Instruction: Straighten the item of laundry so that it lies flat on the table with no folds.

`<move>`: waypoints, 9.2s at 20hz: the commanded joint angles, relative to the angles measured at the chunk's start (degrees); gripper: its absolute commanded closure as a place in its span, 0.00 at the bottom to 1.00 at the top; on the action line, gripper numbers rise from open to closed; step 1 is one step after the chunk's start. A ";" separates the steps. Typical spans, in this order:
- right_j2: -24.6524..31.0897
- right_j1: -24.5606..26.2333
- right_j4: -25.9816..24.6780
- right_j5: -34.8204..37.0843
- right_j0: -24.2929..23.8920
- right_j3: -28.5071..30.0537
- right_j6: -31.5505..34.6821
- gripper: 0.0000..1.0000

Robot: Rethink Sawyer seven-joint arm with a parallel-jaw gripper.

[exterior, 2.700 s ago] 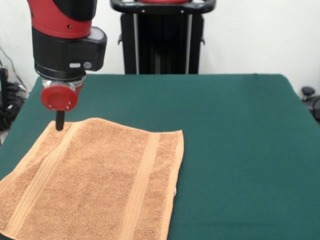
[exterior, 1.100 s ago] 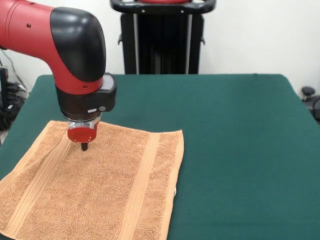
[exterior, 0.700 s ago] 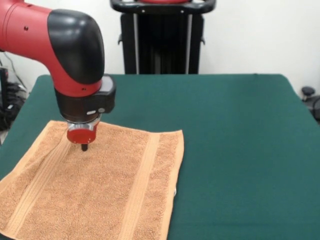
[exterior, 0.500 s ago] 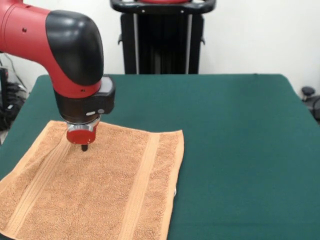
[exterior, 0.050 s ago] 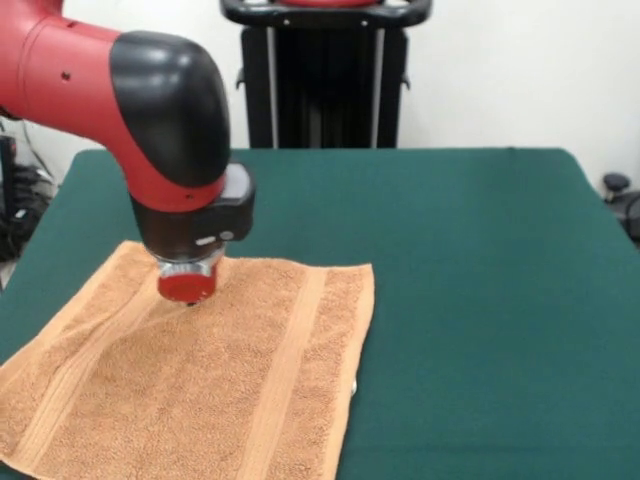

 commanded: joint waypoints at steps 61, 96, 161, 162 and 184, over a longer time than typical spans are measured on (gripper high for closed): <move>-1.73 2.38 13.86 -2.20 8.75 11.57 7.35 1.00; -22.05 -3.83 19.78 -13.25 22.01 16.19 21.85 1.00; 1.34 5.05 27.58 -15.37 3.07 15.96 -3.56 1.00; 1.53 5.01 27.26 -15.19 2.91 15.93 -3.62 1.00; 0.62 -2.96 19.25 -10.56 -0.99 24.90 -6.62 1.00</move>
